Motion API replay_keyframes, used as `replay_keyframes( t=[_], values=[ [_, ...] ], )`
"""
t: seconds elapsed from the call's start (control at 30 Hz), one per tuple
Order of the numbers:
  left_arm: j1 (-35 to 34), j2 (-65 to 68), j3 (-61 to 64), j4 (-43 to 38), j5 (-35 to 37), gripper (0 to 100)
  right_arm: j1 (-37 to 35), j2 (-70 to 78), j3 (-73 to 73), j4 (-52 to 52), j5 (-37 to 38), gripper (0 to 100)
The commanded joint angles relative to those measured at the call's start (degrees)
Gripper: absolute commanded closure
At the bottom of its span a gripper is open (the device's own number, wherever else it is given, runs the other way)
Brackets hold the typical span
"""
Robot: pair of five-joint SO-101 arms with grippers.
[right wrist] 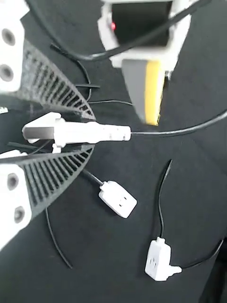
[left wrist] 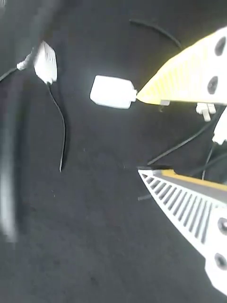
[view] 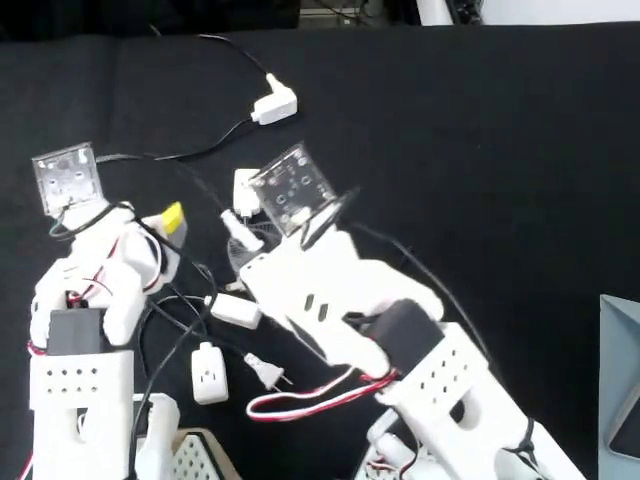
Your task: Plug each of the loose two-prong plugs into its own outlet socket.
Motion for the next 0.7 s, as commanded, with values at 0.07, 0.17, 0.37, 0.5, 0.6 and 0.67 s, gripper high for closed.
replay_keyframes(
  t=[0.07,0.17,0.37,0.5,0.6,0.67],
  values=[
    [5.05,-0.79,-1.19,-1.49,0.97,78,-1.49,-1.27,2.42,-4.75,-0.53,98.7],
    [7.87,-0.79,-1.36,-1.49,0.97,78,-1.58,-1.27,3.47,-5.54,-0.53,98.7],
    [11.03,-0.79,-1.63,-1.49,0.88,77,-1.76,-1.19,4.97,-5.54,-0.62,98.7],
    [11.47,-1.05,-1.71,-1.49,0.70,77,-3.78,-1.19,5.76,-5.45,-0.62,98.7],
    [11.47,-4.84,-1.19,-1.14,0.62,77,-4.31,-1.19,6.02,-5.45,-0.62,98.7],
    [11.56,-8.97,-0.84,-0.62,0.62,77,-4.31,-1.19,6.02,-5.36,-0.62,98.7]
  ],
)
